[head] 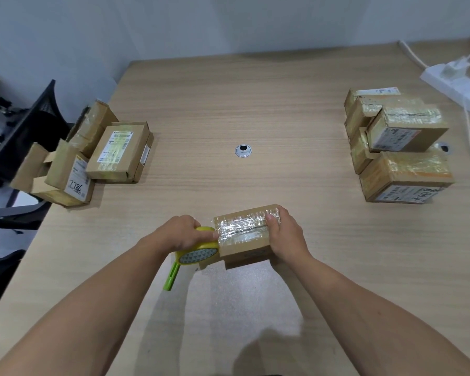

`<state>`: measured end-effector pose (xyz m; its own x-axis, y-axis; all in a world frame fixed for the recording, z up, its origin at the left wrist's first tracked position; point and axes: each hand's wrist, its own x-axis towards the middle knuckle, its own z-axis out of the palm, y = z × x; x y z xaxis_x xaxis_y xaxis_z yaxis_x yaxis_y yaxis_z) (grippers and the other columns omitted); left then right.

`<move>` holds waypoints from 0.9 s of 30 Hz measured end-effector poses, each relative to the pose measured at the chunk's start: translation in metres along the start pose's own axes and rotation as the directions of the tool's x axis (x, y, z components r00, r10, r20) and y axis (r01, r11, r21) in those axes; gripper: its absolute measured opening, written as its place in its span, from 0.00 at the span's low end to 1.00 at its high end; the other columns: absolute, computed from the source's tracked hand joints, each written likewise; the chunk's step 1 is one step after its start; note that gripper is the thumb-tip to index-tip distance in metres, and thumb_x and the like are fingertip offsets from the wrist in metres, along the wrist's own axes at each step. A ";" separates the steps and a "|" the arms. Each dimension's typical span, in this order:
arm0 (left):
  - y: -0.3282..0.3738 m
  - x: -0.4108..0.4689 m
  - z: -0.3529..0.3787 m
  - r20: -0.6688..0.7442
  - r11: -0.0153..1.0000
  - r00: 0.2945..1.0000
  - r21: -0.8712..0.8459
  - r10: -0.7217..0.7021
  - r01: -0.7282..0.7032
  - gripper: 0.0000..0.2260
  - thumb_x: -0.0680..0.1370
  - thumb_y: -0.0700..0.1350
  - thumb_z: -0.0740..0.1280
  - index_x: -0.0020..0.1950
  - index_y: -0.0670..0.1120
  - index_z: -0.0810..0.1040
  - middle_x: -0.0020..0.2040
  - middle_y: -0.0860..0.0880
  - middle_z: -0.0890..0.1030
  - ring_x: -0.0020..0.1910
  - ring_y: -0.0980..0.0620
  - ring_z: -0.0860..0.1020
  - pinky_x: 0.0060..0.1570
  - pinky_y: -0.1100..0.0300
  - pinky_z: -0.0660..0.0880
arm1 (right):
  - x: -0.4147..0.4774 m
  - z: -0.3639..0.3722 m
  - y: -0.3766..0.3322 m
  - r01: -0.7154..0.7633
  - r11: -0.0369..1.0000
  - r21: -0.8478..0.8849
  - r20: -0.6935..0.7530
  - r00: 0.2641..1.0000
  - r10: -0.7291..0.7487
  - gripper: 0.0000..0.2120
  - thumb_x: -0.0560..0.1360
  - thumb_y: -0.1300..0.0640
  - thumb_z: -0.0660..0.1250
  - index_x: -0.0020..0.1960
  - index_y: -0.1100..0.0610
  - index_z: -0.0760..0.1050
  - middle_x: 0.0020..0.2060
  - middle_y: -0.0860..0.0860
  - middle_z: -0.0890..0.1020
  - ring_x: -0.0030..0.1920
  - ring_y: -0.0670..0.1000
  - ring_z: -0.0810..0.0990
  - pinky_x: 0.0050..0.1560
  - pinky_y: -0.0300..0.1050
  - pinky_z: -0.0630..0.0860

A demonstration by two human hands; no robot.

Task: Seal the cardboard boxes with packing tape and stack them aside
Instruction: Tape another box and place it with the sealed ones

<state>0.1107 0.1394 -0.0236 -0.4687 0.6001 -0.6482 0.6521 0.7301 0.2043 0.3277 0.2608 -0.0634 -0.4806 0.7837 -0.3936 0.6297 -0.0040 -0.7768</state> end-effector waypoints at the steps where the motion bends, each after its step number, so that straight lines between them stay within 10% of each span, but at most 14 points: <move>1: -0.001 0.000 0.001 0.004 1.000 1.000 -0.023 0.002 -0.002 0.30 0.73 0.70 0.66 0.55 0.44 0.83 0.49 0.44 0.82 0.48 0.47 0.80 0.52 0.53 0.79 | 0.000 0.000 0.000 0.000 1.000 0.002 0.000 1.000 0.000 0.27 0.85 0.45 0.54 0.80 0.54 0.58 0.76 0.57 0.67 0.75 0.57 0.65 0.71 0.50 0.63; 12: -0.015 0.000 0.014 0.010 0.937 1.000 -0.351 0.007 -0.003 0.34 0.68 0.70 0.72 0.60 0.44 0.81 0.54 0.44 0.83 0.51 0.45 0.81 0.57 0.48 0.79 | 0.001 0.000 0.001 0.011 1.000 -0.005 -0.007 1.000 -0.011 0.26 0.85 0.45 0.54 0.80 0.55 0.58 0.75 0.57 0.68 0.75 0.57 0.66 0.70 0.48 0.64; 18: -0.018 -0.006 0.034 -0.130 0.865 0.990 -0.490 0.053 -0.110 0.17 0.73 0.62 0.73 0.50 0.50 0.77 0.49 0.46 0.81 0.48 0.46 0.81 0.49 0.49 0.80 | 0.000 0.001 0.002 0.025 1.000 -0.008 -0.008 1.000 -0.025 0.27 0.85 0.45 0.53 0.80 0.55 0.58 0.75 0.57 0.68 0.75 0.58 0.66 0.69 0.47 0.63; 27: -0.015 -0.011 0.043 -0.309 0.865 0.938 -0.417 0.154 -0.279 0.25 0.79 0.56 0.69 0.75 0.58 0.68 0.57 0.50 0.75 0.58 0.51 0.75 0.56 0.57 0.69 | 0.001 0.002 0.002 0.024 1.000 -0.018 -0.015 1.000 -0.024 0.26 0.85 0.46 0.54 0.80 0.56 0.58 0.74 0.58 0.69 0.74 0.58 0.67 0.69 0.49 0.64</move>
<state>0.1322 0.1079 -0.0510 -0.5241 0.7763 -0.3501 0.4465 0.6006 0.6633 0.3278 0.2602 -0.0665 -0.4861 0.7930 -0.3672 0.6287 0.0256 -0.7772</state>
